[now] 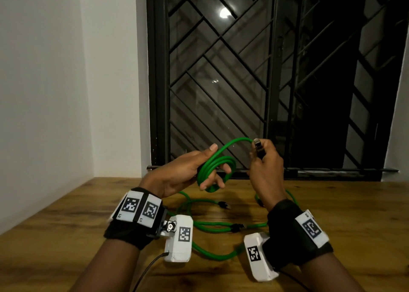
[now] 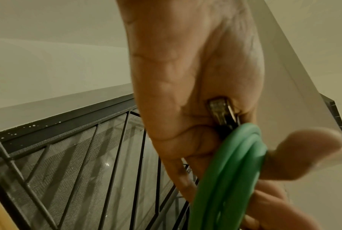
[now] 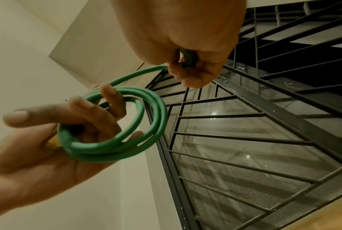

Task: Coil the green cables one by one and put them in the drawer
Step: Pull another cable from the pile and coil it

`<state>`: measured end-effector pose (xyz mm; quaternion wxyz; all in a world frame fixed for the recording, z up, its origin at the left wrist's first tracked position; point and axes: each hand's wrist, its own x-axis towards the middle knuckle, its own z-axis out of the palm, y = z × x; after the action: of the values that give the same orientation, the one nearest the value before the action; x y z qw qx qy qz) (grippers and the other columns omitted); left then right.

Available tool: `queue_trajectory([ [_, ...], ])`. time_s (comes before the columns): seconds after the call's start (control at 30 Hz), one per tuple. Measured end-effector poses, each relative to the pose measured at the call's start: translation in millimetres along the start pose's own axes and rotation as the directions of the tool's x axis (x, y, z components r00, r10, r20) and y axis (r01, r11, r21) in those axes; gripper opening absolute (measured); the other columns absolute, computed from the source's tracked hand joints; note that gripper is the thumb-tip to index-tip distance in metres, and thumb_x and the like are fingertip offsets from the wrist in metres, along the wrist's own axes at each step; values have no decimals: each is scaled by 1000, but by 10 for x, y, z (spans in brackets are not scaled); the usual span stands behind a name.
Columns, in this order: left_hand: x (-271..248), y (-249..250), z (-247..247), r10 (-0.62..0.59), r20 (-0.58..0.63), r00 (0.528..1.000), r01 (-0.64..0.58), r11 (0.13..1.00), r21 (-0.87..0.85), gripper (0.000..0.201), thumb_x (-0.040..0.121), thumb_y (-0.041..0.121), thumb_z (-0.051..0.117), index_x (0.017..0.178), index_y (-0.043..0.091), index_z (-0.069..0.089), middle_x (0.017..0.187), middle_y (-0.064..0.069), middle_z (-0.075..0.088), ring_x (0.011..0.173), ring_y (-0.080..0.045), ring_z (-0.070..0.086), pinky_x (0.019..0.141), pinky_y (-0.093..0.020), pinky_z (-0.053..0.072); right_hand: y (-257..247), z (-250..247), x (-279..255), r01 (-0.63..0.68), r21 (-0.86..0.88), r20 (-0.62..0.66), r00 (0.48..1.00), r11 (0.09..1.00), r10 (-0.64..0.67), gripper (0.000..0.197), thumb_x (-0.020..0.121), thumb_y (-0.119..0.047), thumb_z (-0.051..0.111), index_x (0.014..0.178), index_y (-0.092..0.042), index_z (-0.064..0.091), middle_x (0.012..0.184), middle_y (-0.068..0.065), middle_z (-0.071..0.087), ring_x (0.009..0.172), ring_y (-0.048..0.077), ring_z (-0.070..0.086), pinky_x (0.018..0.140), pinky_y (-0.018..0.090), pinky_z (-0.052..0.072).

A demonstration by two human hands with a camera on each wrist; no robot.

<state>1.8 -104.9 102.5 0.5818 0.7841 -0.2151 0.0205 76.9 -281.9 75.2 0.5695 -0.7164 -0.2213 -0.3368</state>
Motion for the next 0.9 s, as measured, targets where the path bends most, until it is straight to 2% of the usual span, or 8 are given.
queue_trajectory([
  [0.1, 7, -3, 19, 35, 9, 999, -35, 999, -38, 60, 101, 51, 28, 103, 5, 67, 49, -5, 52, 79, -28, 67, 104, -54, 40, -7, -51, 12, -42, -28, -96, 995, 999, 39, 13, 101, -13, 51, 109, -17, 60, 93, 1, 64, 87, 22, 58, 74, 35, 44],
  [0.23, 20, -27, -17, 57, -65, 996, -65, 989, -130, 56, 99, 54, 38, 99, 6, 68, 51, -5, 47, 63, -24, 61, 88, -46, 42, -14, -51, 0, -136, -33, -112, 985, 990, 132, 12, 103, -18, 49, 109, -17, 60, 90, 1, 61, 72, 11, 52, 59, 28, 35],
  [0.4, -7, -3, 35, 87, -27, 996, -91, 952, -294, 53, 98, 44, 34, 110, 0, 61, 54, -2, 52, 65, -19, 63, 79, -31, 50, 23, -58, 46, -216, -35, -130, 969, 976, 210, 17, 103, -26, 48, 109, -17, 62, 99, 8, 65, 94, 33, 62, 74, 37, 43],
  [0.47, -14, 4, 52, 140, -10, 990, -133, 907, -399, 54, 96, 45, 40, 110, -1, 62, 51, 1, 51, 60, -15, 61, 72, -24, 51, 0, -75, 13, -196, -188, -66, 980, 962, 187, 17, 102, -27, 49, 113, -22, 61, 100, 6, 65, 96, 34, 62, 74, 35, 41],
  [0.57, 0, -30, -17, 210, -29, 977, -190, 809, -556, 56, 83, 50, 70, 108, 0, 66, 47, 7, 46, 53, -9, 55, 66, -20, 50, -81, -46, -83, -39, -412, 153, 982, 910, 111, 19, 97, -21, 54, 113, -30, 59, 99, 1, 66, 96, 32, 63, 72, 36, 43],
  [0.77, 73, -46, -95, 281, -175, 944, -330, 764, -553, 60, 66, 50, 86, 102, 5, 66, 71, 2, 62, 41, 0, 45, 59, -13, 47, -71, 45, -101, 164, -257, 414, 909, 952, -45, 22, 95, -16, 55, 93, -37, 60, 77, -10, 72, 65, 14, 65, 67, 40, 57],
  [0.83, 116, -66, -68, 286, -232, 930, -363, 815, -452, 56, 67, 56, 81, 98, 10, 73, 58, 5, 53, 41, 0, 40, 67, -22, 39, -103, 49, -126, 199, -236, 451, 889, 951, -74, 28, 98, -14, 52, 82, -35, 59, 74, -17, 71, 53, 7, 61, 64, 40, 58],
  [0.9, 152, -62, -36, 266, -325, 907, -391, 818, -423, 62, 67, 59, 78, 103, 8, 74, 52, 9, 48, 47, -2, 40, 68, -27, 33, -111, 57, -141, 240, -238, 473, 875, 941, -104, 26, 97, -11, 52, 87, -32, 65, 77, -24, 70, 56, 5, 63, 68, 40, 58],
])
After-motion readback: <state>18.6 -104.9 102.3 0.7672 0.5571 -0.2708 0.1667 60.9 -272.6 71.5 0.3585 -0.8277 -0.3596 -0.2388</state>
